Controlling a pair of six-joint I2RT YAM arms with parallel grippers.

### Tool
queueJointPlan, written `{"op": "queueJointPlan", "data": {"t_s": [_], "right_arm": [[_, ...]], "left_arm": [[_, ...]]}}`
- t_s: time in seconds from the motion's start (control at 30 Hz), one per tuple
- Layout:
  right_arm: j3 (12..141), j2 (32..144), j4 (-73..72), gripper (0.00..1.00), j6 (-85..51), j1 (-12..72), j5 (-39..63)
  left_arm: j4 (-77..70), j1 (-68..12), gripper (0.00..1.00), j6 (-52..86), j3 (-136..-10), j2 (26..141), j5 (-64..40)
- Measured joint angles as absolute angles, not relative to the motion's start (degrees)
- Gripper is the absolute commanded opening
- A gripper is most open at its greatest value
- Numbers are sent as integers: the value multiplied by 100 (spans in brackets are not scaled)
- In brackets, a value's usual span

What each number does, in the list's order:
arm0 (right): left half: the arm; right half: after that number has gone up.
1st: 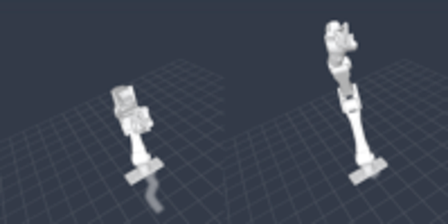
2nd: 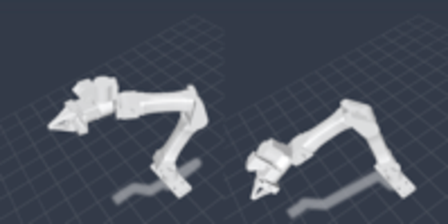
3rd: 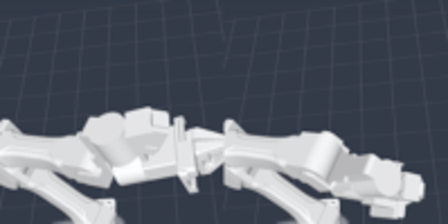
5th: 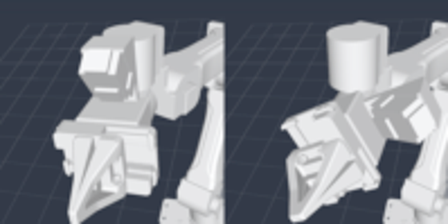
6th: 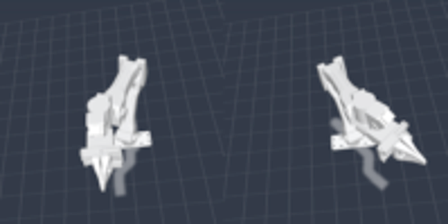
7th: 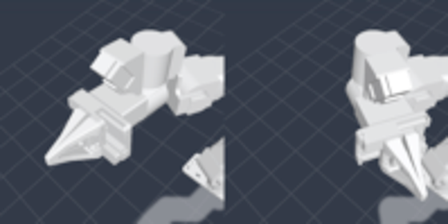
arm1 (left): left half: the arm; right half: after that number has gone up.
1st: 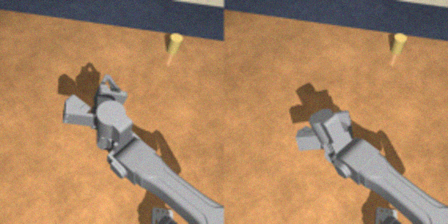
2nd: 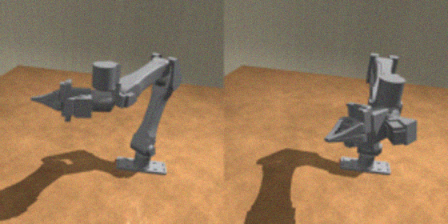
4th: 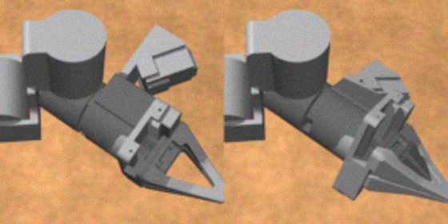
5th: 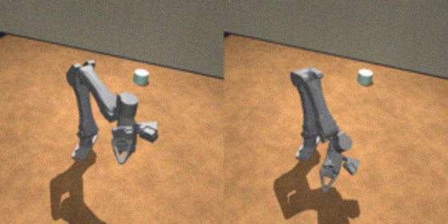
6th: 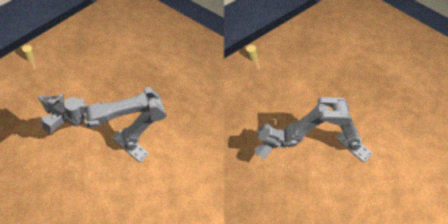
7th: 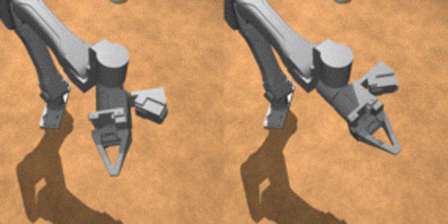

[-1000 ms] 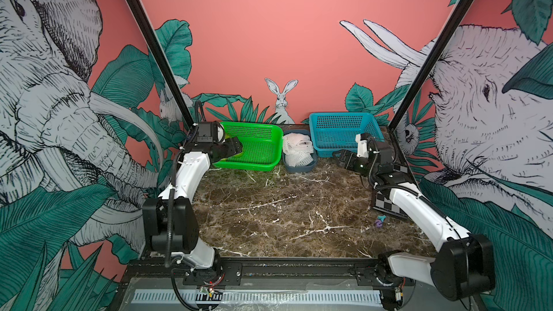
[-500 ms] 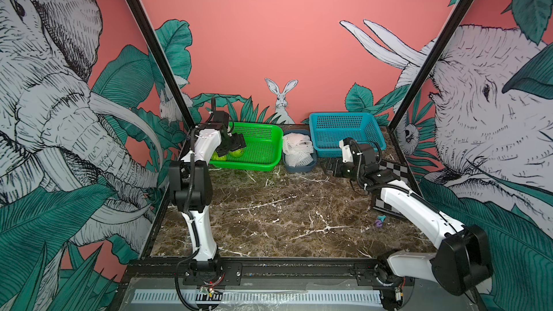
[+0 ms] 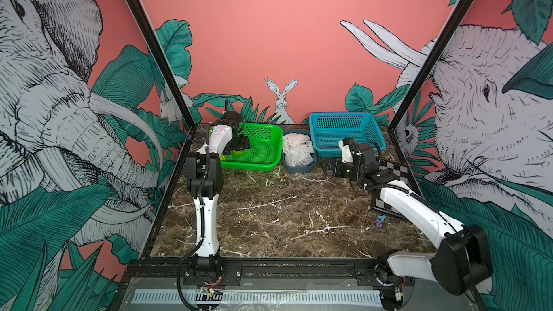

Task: Sleeve custard apples in foam nets
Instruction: Pick up the custard apple from the basket.

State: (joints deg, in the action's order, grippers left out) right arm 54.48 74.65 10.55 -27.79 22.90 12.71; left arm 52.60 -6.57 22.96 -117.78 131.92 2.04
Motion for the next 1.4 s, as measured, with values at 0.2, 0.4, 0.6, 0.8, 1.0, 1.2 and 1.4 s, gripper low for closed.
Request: {"op": "queueJointPlan", "data": {"t_s": [0.2,0.4,0.6,0.8,1.0,1.2,1.4], "right_arm": [[5448,7533,1011,94,-2779,2290,1267],[5448,7537,1009,94,-2777,2290,1260],[5448,7537,1002,93,-2779,2290,1243],[5448,7537,1004,93,-2781,2290,1243],[5450,7537,1028,93,-2781,2290,1243],[5450,7535,1142,93,-2781,2290,1243],[5450,7513,1190,93,-2781,2290,1243]], "left_arm": [[5387,-657,85,2298,-12040,13500,375],[5496,-655,74,2300,-12403,13721,408],[5583,-657,65,2259,-12440,13736,373],[5551,-666,64,2241,-12119,13465,187],[5419,-762,64,2233,-11511,12514,-180],[4974,-932,64,2290,-10610,11150,-722],[4429,-1129,64,2519,-9435,10169,-1415]]}}
